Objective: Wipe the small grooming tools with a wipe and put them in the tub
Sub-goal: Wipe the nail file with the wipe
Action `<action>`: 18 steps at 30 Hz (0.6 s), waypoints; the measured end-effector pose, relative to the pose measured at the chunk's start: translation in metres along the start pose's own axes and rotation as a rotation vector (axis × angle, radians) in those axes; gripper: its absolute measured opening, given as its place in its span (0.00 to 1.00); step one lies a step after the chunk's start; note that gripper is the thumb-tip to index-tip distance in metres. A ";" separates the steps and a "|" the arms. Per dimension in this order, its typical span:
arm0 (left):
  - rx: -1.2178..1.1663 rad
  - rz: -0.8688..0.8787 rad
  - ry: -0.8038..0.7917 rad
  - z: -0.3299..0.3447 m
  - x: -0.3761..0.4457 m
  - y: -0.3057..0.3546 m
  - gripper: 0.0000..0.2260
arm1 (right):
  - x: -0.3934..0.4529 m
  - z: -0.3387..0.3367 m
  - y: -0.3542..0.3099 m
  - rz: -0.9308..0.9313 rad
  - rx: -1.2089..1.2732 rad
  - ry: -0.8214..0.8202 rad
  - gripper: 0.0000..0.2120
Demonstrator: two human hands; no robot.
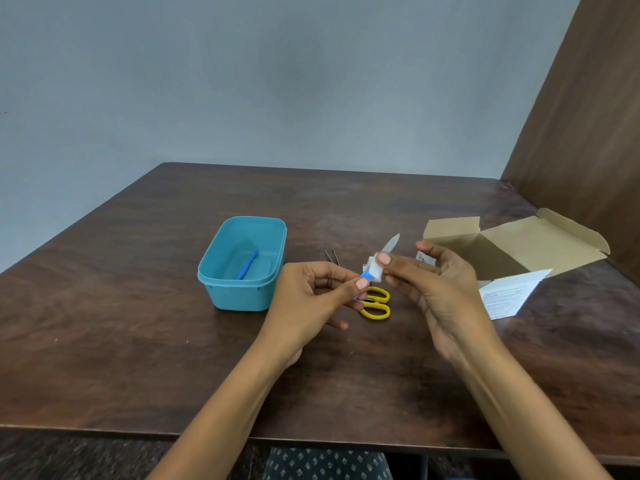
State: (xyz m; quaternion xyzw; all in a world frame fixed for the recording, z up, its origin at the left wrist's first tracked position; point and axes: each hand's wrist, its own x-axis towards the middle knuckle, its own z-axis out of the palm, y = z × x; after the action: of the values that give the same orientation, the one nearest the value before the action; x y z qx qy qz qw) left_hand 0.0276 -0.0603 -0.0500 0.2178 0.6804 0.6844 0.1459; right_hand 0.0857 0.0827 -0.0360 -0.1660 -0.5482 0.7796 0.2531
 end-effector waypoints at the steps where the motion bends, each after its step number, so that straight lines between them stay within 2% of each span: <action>1: 0.000 0.001 0.003 0.000 0.000 0.000 0.05 | 0.001 -0.001 -0.002 -0.008 0.004 -0.001 0.30; 10: -0.016 0.021 0.040 0.001 0.001 0.000 0.03 | -0.004 0.003 0.012 -0.054 -0.063 -0.002 0.35; 18: -0.058 0.025 0.047 0.002 0.001 0.001 0.04 | -0.002 0.006 0.010 -0.163 0.006 0.077 0.26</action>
State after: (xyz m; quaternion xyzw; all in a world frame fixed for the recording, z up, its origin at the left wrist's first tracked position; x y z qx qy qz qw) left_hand 0.0281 -0.0586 -0.0489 0.2058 0.6606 0.7106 0.1274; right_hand 0.0820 0.0740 -0.0434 -0.1499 -0.5474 0.7511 0.3371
